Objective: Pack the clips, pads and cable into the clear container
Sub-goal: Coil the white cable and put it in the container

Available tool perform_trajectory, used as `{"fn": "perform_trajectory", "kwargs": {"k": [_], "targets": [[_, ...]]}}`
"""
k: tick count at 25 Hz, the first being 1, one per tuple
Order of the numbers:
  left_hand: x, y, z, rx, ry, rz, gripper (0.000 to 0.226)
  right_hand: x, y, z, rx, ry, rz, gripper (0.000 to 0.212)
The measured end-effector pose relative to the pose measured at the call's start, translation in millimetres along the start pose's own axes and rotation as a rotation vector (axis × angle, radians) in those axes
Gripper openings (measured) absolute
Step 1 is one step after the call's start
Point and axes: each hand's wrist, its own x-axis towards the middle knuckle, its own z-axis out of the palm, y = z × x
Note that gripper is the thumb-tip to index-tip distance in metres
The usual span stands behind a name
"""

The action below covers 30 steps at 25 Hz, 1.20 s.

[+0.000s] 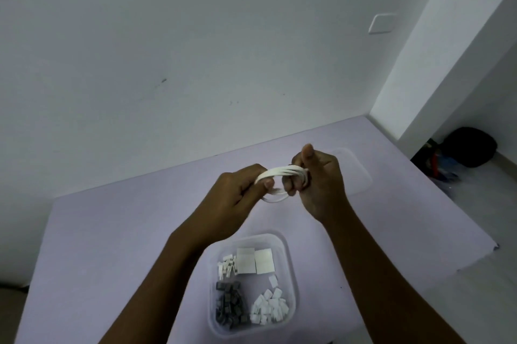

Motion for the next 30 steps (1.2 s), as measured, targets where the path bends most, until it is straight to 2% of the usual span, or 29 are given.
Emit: {"fn": "perform_trajectory", "kwargs": {"k": [3, 5, 6, 10, 14, 17, 19, 22, 25, 30], "targets": [[-0.2, -6.4, -17.5, -0.045, 0.054, -0.094, 0.021, -9.8, -17.2, -5.1, -0.397, -0.105, -0.045, 0.020], [1.0, -9.3, -23.6, -0.049, 0.032, -0.147, 0.023, -13.6, -21.3, -6.5, -0.640, -0.099, -0.075, 0.014], [1.4, -9.7, -24.4, -0.050, 0.017, -0.161, 0.024, -13.9, -20.3, -7.2, -0.677, -0.096, -0.074, 0.015], [-0.4, -16.5, -30.4, -0.139, 0.011, -0.208, 0.029, -11.4, -13.3, -11.9, -0.443, -0.002, 0.031, 0.013], [1.3, -30.5, -38.7, 0.019, -0.105, -0.108, 0.025, -12.4, -13.6, -20.9, -0.197, 0.000, 0.124, 0.022], [7.7, -36.8, -29.6, 0.040, -0.027, -0.071, 0.017, -15.2, -9.4, -16.8, -0.106, -0.009, 0.181, 0.026], [11.9, -35.9, -19.5, -0.085, 0.122, -0.127, 0.015, -17.0, -4.8, -13.6, -0.118, -0.017, 0.193, 0.022], [15.9, -30.2, -4.5, -0.539, 0.219, -0.323, 0.015, -18.0, 1.5, -9.3, -0.173, 0.012, 0.171, 0.018], [14.6, -29.1, 6.4, -0.861, 0.107, -0.440, 0.022, -15.0, 3.9, -6.8, -0.191, 0.126, 0.124, 0.018], [6.4, -32.9, 10.3, -0.898, -0.078, -0.473, 0.025, -12.3, 12.7, -4.5, -0.194, 0.197, 0.081, 0.019]]}}
